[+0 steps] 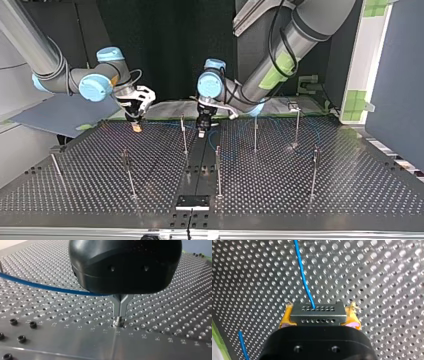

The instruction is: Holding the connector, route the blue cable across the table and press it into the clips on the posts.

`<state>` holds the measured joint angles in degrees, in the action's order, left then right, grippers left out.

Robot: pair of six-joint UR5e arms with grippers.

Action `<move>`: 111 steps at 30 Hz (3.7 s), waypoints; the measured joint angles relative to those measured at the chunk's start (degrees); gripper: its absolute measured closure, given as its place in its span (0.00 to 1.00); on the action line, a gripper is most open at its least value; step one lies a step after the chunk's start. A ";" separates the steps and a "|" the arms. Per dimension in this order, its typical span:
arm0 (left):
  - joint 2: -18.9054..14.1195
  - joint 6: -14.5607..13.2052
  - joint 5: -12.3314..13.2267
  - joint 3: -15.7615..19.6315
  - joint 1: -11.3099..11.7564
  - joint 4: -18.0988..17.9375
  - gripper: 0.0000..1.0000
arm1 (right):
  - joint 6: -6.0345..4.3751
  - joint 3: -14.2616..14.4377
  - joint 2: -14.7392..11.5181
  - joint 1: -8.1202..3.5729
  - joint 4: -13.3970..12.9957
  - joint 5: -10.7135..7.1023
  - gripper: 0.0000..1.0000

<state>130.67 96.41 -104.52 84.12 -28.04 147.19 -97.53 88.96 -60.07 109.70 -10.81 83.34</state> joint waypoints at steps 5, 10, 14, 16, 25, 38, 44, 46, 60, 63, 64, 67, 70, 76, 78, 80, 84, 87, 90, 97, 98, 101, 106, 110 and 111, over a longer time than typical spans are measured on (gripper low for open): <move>0.00 0.00 0.65 -0.52 0.65 0.52 1.00 | -0.04 -0.34 0.05 -1.21 0.00 -0.34 1.00; -0.02 0.00 0.72 -1.27 0.86 1.53 0.95 | -0.10 -0.80 0.14 -2.26 -0.01 -0.61 1.00; -0.04 0.06 0.74 -1.48 0.80 2.31 0.50 | -0.15 -1.13 0.25 -3.00 -0.02 -1.22 1.00; -0.05 0.08 0.70 -1.50 0.68 2.81 0.35 | -0.15 -1.26 0.31 -3.28 -0.06 -1.52 1.00; -0.11 -0.93 -0.27 -1.53 -0.05 6.74 0.00 | -0.33 -1.99 1.19 -4.01 -2.30 -3.98 1.00; -2.14 -1.47 -5.96 -1.52 -4.76 12.76 0.00 | 0.38 -3.89 3.56 -4.13 -4.02 -7.61 1.00; -2.64 -1.09 -8.56 -1.52 -7.35 15.36 0.00 | 0.26 -4.24 3.60 -4.25 -4.81 -10.31 1.00; -2.65 -1.06 -9.30 -1.52 -8.10 16.09 0.00 | 0.24 -4.27 3.61 -4.33 -4.88 -10.66 1.00; -2.66 1.15 -14.43 -2.38 -14.40 19.23 0.00 | 0.22 -4.29 3.73 -4.96 -4.93 -12.30 1.00; -2.36 2.58 -15.78 -3.63 -15.93 17.83 0.00 | 0.24 -4.28 3.75 -4.97 -4.92 -12.94 1.00; -2.13 3.01 -16.20 -4.03 -16.38 17.41 0.00 | 0.30 -4.28 3.76 -4.97 -4.91 -13.08 1.00; -1.02 4.37 -17.62 -5.44 -17.83 16.18 0.00 | 0.47 -4.27 3.76 -4.98 -4.78 -13.36 1.00; 0.31 5.57 -19.04 -6.85 -19.25 16.05 0.00 | 0.41 -4.27 3.75 -5.18 -4.70 -13.51 1.00; 3.15 6.44 -21.90 -9.70 -20.75 16.31 0.00 | 0.32 -4.27 3.71 -5.85 -4.46 -13.62 1.00; 4.07 6.66 -22.81 -10.63 -20.72 16.92 0.00 | 0.36 -4.28 3.69 -5.99 -4.39 -13.62 1.00; 5.07 7.08 -23.83 -11.62 -20.70 17.78 0.00 | 0.37 -4.27 3.69 -6.07 -4.35 -13.63 1.00; 6.99 7.68 -25.74 -13.54 -20.53 19.18 0.00 | 0.32 -4.27 3.71 -6.25 -4.30 -13.85 1.00; 8.58 7.84 -27.30 -15.13 -20.21 19.35 0.00 | 0.23 -4.27 3.72 -6.40 -4.26 -14.68 1.00; 9.98 7.85 -28.19 -16.74 -19.90 19.42 0.00 | 0.08 -4.28 3.73 -6.46 -4.24 -15.23 1.00; 10.74 7.90 -28.94 -19.95 -19.71 19.24 0.00 | -0.12 -4.27 3.76 -6.54 -4.23 -15.46 1.00; 10.75 7.90 -29.09 -20.48 -19.66 19.14 0.00 | -0.13 -4.27 3.76 -6.55 -4.23 -15.47 1.00; 10.79 7.91 -29.39 -21.92 -19.52 18.98 0.00 | -0.14 -4.27 3.77 -6.56 -4.23 -15.47 1.00; 10.84 7.85 -29.75 -24.30 -18.75 18.49 0.00 | -0.14 -4.27 3.77 -6.63 -4.23 -15.47 1.00; 11.00 7.83 -29.58 -26.53 -17.79 18.33 0.00 | -0.14 -4.27 3.77 -6.63 -4.26 -15.48 1.00; 11.16 7.83 -29.48 -26.97 -17.60 18.41 0.00 | -0.13 -4.27 3.77 -6.63 -4.27 -15.48 1.00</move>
<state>141.84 104.24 -134.01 57.15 -45.64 165.60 -97.66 84.69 -56.31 103.07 -15.08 67.86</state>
